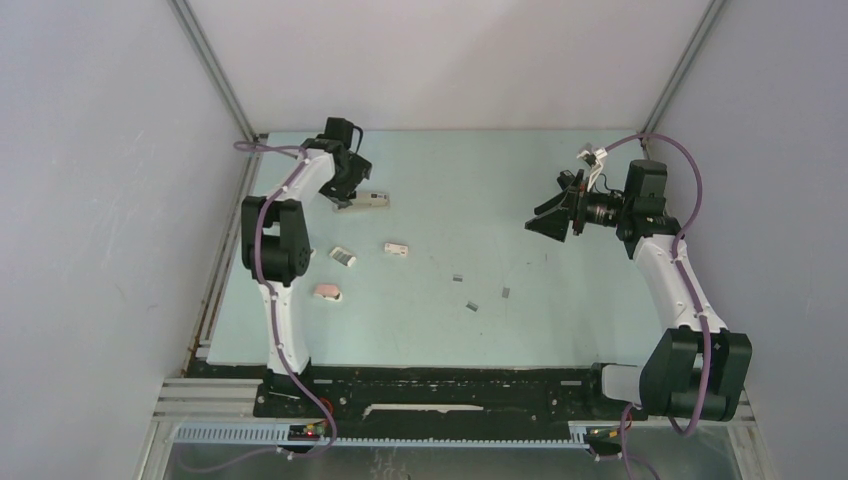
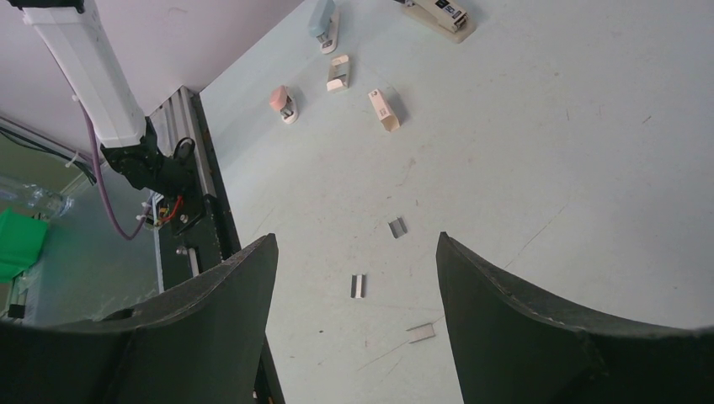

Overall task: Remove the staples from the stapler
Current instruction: Pick up the stapler from the center of the board.

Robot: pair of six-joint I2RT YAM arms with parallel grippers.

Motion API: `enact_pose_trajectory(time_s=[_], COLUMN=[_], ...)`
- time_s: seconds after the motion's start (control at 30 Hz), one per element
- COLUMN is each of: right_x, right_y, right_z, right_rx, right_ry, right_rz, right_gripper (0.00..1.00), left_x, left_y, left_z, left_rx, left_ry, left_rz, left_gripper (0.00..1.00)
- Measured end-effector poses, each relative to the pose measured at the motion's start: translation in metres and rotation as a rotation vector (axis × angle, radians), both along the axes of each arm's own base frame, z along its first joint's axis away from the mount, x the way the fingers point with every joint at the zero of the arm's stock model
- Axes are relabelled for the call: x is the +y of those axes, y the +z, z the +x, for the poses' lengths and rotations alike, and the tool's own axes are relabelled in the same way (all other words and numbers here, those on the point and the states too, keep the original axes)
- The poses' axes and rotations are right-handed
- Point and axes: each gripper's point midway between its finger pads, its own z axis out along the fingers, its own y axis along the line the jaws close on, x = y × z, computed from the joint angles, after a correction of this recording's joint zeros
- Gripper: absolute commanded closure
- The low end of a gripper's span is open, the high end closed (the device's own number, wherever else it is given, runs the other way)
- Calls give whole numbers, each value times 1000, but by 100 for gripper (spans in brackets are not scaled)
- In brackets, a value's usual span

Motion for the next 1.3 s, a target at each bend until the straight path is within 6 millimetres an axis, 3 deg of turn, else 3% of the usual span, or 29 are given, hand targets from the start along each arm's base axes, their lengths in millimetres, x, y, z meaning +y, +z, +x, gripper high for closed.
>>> enact_pose_trajectory(time_s=[0.3,0.53,0.63,0.9,1.1,1.3], right_x=[0,-1,-1,-4,-4,-6], right_y=[0,0,0,0,0,0], right_z=[0,0,0,1,1,2], right_rx=[0,2,2,2,2,2], right_ry=[0,-2,-2,-11,-13,-15], right_rz=[0,0,0,2,2,4], right_gripper=[22,22,23,22,22,23], left_x=[16,27,29,25,24,16], left_y=[-13,-25,-30,-31,-29,-24], left_z=[-4,-8,-10,-3,-3,-6], left_rx=[41,74,81,48,25,-38], left_ry=[100,130,135,120,59,-94], left_rz=[1,3,-5,-35,-29,-26], left_gripper=[20,38,51,67,93,98])
